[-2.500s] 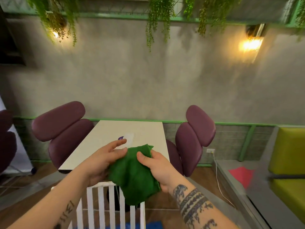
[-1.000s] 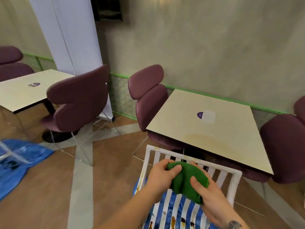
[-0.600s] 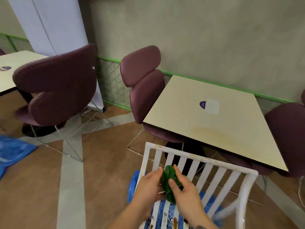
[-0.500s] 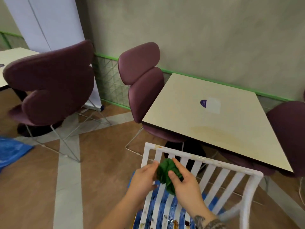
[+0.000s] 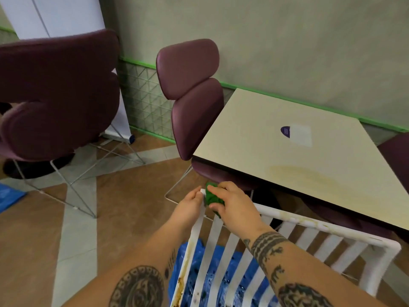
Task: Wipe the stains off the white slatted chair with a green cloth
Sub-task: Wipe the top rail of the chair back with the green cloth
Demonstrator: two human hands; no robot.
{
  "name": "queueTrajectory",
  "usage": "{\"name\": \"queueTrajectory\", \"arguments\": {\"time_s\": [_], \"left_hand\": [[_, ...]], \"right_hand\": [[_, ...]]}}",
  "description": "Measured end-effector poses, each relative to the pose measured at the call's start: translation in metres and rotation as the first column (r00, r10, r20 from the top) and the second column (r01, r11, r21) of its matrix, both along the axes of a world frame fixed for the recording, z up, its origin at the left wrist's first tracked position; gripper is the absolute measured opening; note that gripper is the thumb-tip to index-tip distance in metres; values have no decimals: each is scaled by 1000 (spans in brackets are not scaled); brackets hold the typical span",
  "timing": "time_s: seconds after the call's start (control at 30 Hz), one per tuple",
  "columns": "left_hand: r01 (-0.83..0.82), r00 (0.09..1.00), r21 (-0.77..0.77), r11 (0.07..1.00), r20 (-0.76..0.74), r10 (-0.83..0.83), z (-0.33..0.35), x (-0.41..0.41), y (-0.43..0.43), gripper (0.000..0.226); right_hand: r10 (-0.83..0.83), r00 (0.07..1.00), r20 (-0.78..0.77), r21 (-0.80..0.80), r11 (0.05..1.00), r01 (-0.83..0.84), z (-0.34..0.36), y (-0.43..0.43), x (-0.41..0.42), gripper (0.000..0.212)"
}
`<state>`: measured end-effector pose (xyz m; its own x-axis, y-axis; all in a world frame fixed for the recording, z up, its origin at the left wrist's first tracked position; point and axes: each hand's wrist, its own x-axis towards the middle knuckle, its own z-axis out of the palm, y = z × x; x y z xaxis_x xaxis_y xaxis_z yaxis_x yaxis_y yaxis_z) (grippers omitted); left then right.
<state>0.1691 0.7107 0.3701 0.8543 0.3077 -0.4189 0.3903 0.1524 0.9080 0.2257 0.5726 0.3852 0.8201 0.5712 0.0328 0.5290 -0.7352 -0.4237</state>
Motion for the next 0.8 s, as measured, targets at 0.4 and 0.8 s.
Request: {"name": "queueTrajectory", "arguments": {"time_s": [0.4,0.8], "left_hand": [[-73,996,261,963,60,60,-35,13,-6,37],[-59,997,236,970,62,46,-31,12,-3,36]], "right_hand": [[-41,974,225,-14,999,45,-27,-3,13,52],[-13,993,121,-73,997,22,-19,0,2,59]]}}
